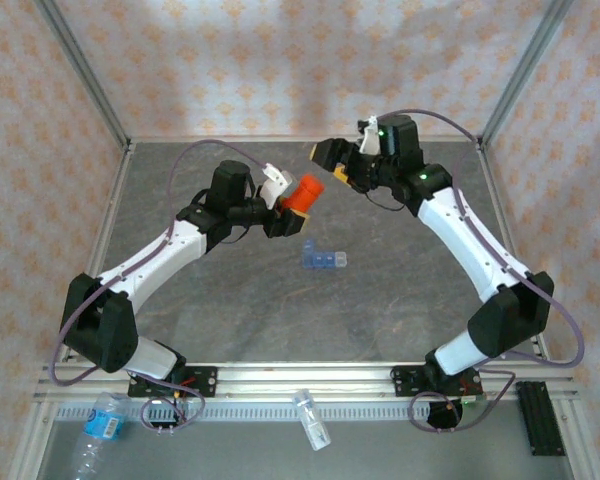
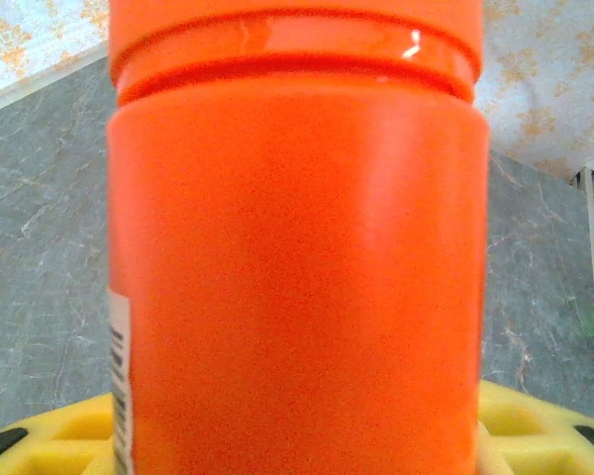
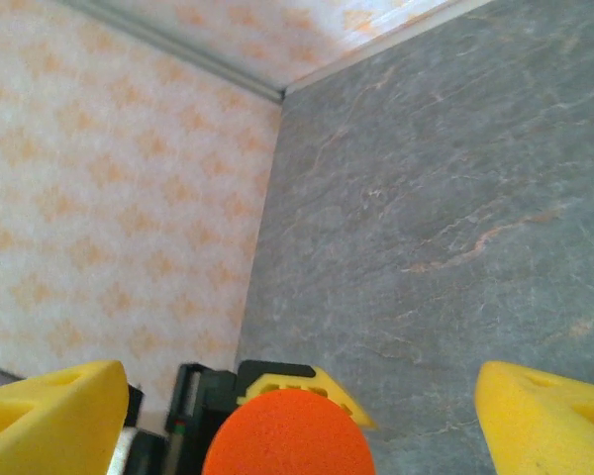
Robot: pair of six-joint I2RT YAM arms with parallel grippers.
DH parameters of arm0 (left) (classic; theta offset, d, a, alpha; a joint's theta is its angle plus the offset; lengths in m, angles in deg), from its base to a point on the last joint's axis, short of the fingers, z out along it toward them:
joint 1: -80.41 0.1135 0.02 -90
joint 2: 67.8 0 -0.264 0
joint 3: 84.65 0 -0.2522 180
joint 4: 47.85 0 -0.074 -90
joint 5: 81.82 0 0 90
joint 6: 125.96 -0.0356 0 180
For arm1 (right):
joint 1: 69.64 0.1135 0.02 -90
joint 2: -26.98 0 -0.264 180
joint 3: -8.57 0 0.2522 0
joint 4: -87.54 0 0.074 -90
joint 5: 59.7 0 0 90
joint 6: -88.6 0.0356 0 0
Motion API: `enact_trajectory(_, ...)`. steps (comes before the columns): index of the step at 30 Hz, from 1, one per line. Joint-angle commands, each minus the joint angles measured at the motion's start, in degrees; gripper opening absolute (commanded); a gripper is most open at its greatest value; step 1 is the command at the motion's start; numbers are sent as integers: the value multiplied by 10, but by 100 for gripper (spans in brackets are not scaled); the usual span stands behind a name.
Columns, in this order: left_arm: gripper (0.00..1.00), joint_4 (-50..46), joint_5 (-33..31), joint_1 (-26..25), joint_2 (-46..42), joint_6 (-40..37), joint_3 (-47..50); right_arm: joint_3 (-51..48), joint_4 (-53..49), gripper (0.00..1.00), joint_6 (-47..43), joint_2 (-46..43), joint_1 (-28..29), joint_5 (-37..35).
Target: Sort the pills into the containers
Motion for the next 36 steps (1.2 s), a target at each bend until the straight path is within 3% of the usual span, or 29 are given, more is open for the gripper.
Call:
enact_trajectory(1,0,22,14,0,-8,-14,-16,29,-79,87,66,-10,13,-79)
enact_trajectory(8,0,20,15,0,-6,-13,-20,77,-146,84,44,15,67,-149)
enact_trajectory(20,0,21,13,0,-7,-13,-19,73,-137,76,45,32,103,-148)
enact_trajectory(23,0,21,13,0,-7,-13,-19,68,-130,71,46,32,103,-148)
enact_trajectory(29,0,21,13,1,-6,-13,-17,57,-115,47,32,19,103,-159)
enact_trajectory(33,0,21,14,0,-8,-13,-17,20,-50,43,-19,3,101,-144)
enact_trajectory(36,0,18,15,1,-9,-13,-16,-32,43,42,-84,-9,85,-76)
